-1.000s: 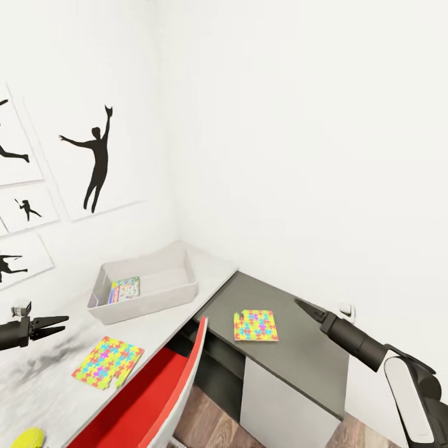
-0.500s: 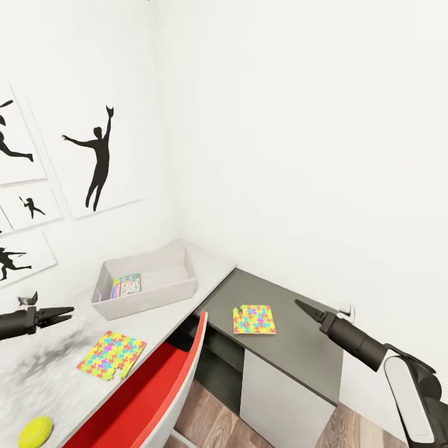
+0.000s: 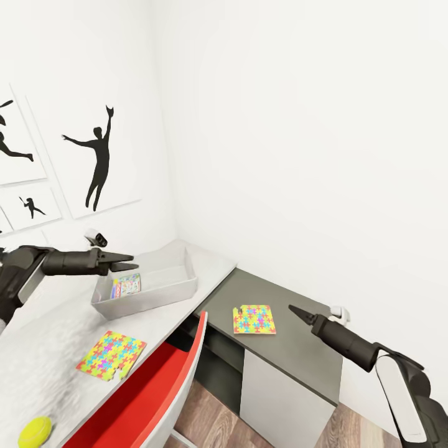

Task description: Put all the toys in the child's room - the three board games (two on the bed and one on the table), the two jigsaw puzzles on the table, and the tennis ball on the table - inside the toy box on the table in the child's room.

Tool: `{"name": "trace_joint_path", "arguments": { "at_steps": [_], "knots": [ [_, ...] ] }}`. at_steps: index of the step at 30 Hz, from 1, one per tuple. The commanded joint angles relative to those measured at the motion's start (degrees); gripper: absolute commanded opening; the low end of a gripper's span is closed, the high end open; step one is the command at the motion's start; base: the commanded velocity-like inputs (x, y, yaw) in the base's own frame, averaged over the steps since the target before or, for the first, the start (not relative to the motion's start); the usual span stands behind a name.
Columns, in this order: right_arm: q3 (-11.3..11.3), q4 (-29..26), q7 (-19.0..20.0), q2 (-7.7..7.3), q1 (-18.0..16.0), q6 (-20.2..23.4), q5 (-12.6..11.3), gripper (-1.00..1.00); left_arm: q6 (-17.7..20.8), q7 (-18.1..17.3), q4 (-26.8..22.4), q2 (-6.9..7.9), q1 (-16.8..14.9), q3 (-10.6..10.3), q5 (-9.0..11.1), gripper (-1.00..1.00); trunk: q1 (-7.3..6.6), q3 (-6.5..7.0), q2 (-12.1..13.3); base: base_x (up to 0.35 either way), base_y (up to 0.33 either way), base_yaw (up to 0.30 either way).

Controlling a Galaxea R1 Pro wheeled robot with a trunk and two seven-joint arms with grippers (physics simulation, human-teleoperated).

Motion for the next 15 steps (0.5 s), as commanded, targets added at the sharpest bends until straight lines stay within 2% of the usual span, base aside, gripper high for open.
{"name": "trace_joint_path", "arguments": {
  "at_steps": [1,5,10,12,15],
  "knots": [
    [-0.1,-0.1,0.1,-0.11,0.0,0.5,-0.2,1.00,0.6,-0.3,1.0,-0.61,0.6,-0.1,0.1,1.00,0.04,-0.14,-0.1,0.000,0.000,0.000],
    [-0.1,-0.3,0.2,-0.23,0.0,0.7,-0.4,1.00,0.1,-0.3,4.3,-1.72,3.8,0.2,0.3,1.00,0.04,-0.14,-0.1,0.000,0.000,0.000],
    [0.4,-0.3,0.2,-0.05,0.0,0.7,-0.5,1.00,-5.3,-0.3,6.4,-2.43,8.5,0.4,0.7,1.00,0.04,-0.14,-0.1,0.000,0.000,-0.023],
    [0.5,-0.3,0.2,-0.02,0.0,0.7,-0.5,1.00,-6.6,-0.3,6.6,-2.83,9.4,0.6,1.0,1.00,0.04,-0.14,-0.1,0.000,0.000,-0.147],
    [0.5,-0.4,0.2,-0.04,0.0,0.8,-0.5,1.00,-7.7,-0.3,6.8,-4.23,10.3,0.6,1.8,1.00,0.04,-0.14,-0.1,0.000,0.000,-0.218]
  ]
}}
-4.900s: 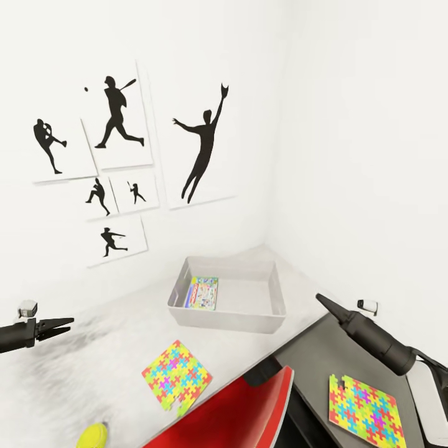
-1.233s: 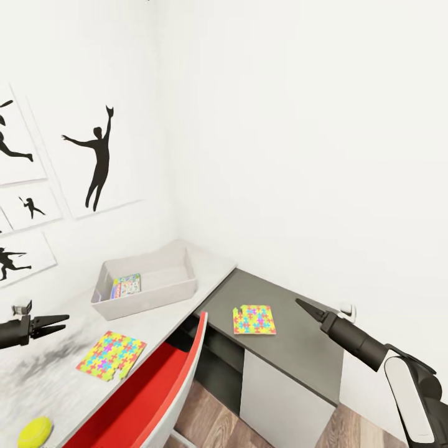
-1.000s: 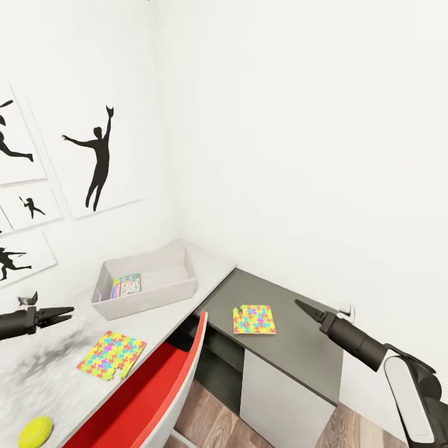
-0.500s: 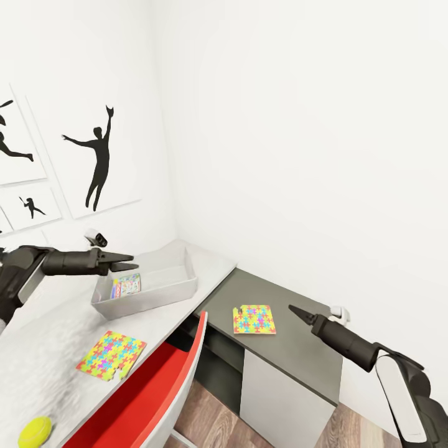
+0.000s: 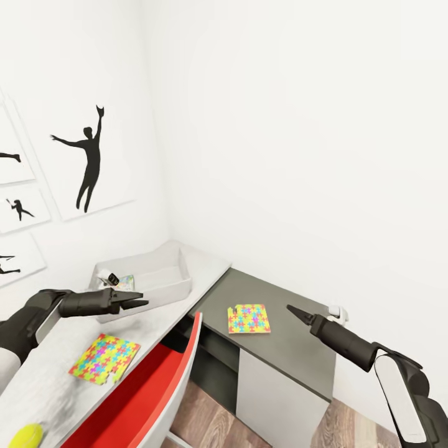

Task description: Put all the toys in the child's room - the three board games (two on the bed and one on the table), the two jigsaw puzzles on the table, and the tennis ball on the table - inside the toy box on the table in the child's room.

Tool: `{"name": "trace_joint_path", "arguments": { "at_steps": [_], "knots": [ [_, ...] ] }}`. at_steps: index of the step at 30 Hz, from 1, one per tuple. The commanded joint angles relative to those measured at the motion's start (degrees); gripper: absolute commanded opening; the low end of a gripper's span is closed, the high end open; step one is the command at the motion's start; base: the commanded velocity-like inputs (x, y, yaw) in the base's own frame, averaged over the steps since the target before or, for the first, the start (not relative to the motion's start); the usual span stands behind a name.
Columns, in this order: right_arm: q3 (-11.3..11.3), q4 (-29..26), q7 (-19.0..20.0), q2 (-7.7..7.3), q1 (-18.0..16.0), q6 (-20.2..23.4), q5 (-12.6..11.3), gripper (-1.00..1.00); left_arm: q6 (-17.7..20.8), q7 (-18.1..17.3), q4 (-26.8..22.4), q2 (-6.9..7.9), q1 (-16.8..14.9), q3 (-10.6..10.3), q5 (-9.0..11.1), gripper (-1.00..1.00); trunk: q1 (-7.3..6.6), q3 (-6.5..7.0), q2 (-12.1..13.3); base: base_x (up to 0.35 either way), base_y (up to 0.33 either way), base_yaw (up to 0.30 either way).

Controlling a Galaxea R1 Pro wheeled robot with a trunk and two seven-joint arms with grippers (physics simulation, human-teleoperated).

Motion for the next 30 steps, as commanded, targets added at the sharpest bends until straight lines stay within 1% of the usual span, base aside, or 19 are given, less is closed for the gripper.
{"name": "trace_joint_path", "arguments": {
  "at_steps": [1,2,5,9,16,30],
  "knots": [
    [-0.1,0.0,0.1,0.01,-0.1,0.4,-0.1,1.00,0.5,-0.2,0.0,-0.19,0.1,-0.3,0.3,1.00,0.04,-0.13,-0.1,0.000,0.000,-0.245],
    [-0.2,0.0,0.1,0.01,-0.1,0.4,-0.1,1.00,0.2,-0.2,0.0,-0.57,0.3,-0.3,0.4,1.00,0.04,-0.13,-0.1,0.000,0.000,-0.256],
    [-0.5,0.0,0.2,-0.04,-0.1,0.4,-0.1,1.00,0.1,-0.2,0.1,-0.87,0.6,-0.3,0.6,1.00,0.04,-0.13,-0.1,0.000,0.000,-0.265],
    [-0.7,0.0,0.2,-0.25,-0.1,0.4,-0.2,1.00,0.1,-0.2,0.1,-0.90,0.7,-0.3,0.7,1.00,0.04,-0.13,-0.1,-0.032,0.000,-0.273],
    [-0.8,0.1,0.2,-0.14,-0.1,0.3,-0.2,1.00,0.0,-0.2,0.1,-0.89,0.7,-0.3,0.6,1.00,0.04,-0.13,-0.1,-0.093,0.000,-0.276],
    [-0.8,0.1,0.2,-0.17,-0.1,0.2,-0.1,1.00,-0.3,-0.2,0.1,-0.82,0.7,-0.2,0.4,1.00,0.04,-0.13,-0.1,-0.008,0.000,-0.277]
  ]
}}
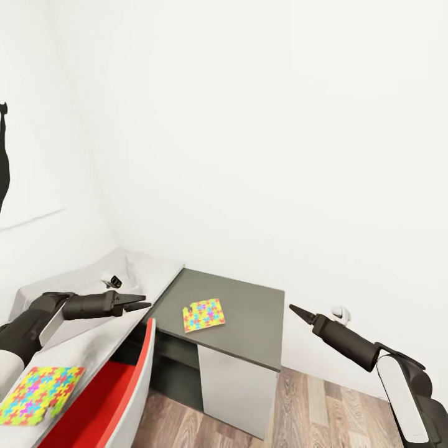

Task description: Put all the toys in the child's room - the three board games (two on the bed and one on the table), the two jigsaw puzzles on the table, and the tennis ball on the table - inside the toy box on the table in the child's room.

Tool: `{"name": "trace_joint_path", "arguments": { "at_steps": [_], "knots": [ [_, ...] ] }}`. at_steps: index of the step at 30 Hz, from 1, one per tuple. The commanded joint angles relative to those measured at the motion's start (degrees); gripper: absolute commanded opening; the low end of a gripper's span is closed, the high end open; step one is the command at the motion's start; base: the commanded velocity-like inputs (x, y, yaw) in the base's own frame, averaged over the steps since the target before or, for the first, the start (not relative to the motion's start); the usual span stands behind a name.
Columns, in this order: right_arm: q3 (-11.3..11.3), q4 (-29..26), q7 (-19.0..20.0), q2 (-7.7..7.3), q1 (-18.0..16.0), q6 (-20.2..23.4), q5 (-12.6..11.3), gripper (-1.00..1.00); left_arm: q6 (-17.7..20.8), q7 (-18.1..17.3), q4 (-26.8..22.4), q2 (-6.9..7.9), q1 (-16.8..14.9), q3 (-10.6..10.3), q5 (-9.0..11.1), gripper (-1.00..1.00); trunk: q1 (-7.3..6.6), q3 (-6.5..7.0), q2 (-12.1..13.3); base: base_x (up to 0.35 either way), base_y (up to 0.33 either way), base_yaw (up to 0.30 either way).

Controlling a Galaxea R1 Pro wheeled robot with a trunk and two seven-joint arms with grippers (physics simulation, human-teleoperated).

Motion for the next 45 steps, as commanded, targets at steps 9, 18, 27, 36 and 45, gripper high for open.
{"name": "trace_joint_path", "arguments": {
  "at_steps": [9,18,27,36,45],
  "knots": [
    [-0.1,0.0,0.1,0.10,-0.1,0.4,-0.1,1.00,0.5,-0.2,0.0,0.02,-0.1,-0.3,0.2,1.00,0.04,-0.14,-0.1,0.000,0.000,-0.277],
    [-0.1,-0.1,0.1,0.15,-0.1,0.3,-0.1,1.00,0.5,-0.2,0.0,-0.06,-0.1,-0.3,0.1,1.00,0.04,-0.14,-0.1,0.000,0.000,-0.277],
    [0.0,-0.1,0.1,0.24,-0.1,0.3,-0.1,1.00,0.5,-0.2,0.0,-0.04,-0.1,-0.3,0.1,1.00,0.04,-0.14,-0.1,0.000,0.000,-0.277],
    [0.0,0.1,0.1,0.26,-0.1,0.3,-0.1,1.00,0.5,-0.2,0.0,-0.03,-0.1,-0.3,0.1,1.00,0.04,-0.14,-0.1,0.000,0.000,-0.277],
    [0.0,0.2,0.0,0.28,-0.1,0.3,-0.1,1.00,0.5,-0.2,0.0,-0.11,-0.1,-0.3,0.1,1.00,0.04,-0.14,-0.1,0.000,0.000,-0.277]
  ]
}}
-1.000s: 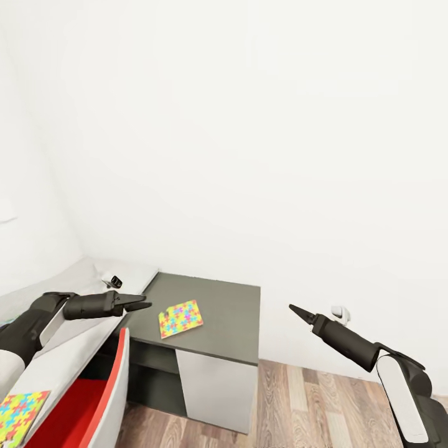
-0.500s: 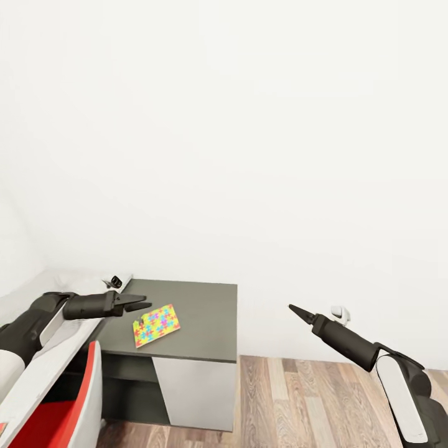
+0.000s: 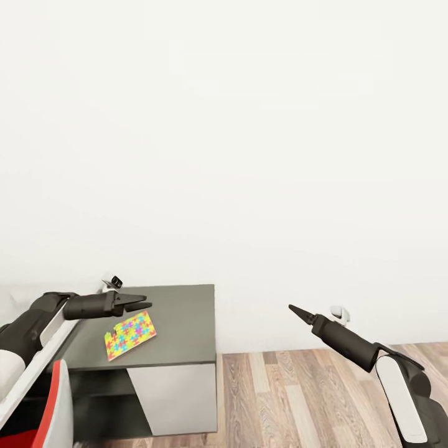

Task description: Put all the toys in the child's room - the three board games (two on the bed and one on the table), the two jigsaw puzzles on the table, and the tennis ball on the table - inside the toy box on the table in the child's room.

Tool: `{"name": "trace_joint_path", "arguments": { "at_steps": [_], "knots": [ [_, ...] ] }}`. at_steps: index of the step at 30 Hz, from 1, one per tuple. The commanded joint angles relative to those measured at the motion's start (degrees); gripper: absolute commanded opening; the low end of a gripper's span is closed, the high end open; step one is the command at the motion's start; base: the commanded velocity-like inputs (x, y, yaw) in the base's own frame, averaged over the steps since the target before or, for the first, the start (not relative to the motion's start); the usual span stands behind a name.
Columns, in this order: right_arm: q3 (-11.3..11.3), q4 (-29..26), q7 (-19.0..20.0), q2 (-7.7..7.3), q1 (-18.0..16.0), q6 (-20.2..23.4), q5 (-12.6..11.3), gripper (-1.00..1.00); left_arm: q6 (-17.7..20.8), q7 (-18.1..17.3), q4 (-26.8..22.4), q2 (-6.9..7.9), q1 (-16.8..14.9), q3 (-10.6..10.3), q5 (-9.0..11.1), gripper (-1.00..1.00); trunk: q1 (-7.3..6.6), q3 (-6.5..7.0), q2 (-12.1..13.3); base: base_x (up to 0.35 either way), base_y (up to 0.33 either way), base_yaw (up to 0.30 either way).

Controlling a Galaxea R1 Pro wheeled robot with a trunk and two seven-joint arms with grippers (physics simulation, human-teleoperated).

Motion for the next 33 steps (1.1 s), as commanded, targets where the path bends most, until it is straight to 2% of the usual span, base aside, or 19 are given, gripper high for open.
{"name": "trace_joint_path", "arguments": {
  "at_steps": [1,33],
  "knots": [
    [-0.1,0.0,0.1,0.02,-0.1,0.4,-0.1,1.00,0.6,-0.2,0.0,0.07,-0.1,-0.3,0.2,1.00,0.04,-0.14,-0.1,0.000,0.000,-0.277],
    [-0.1,0.1,0.1,0.02,-0.1,0.4,-0.1,1.00,0.6,-0.2,0.0,0.22,-0.1,-0.3,0.2,1.00,0.04,-0.14,-0.1,0.000,0.000,-0.277]
  ]
}}
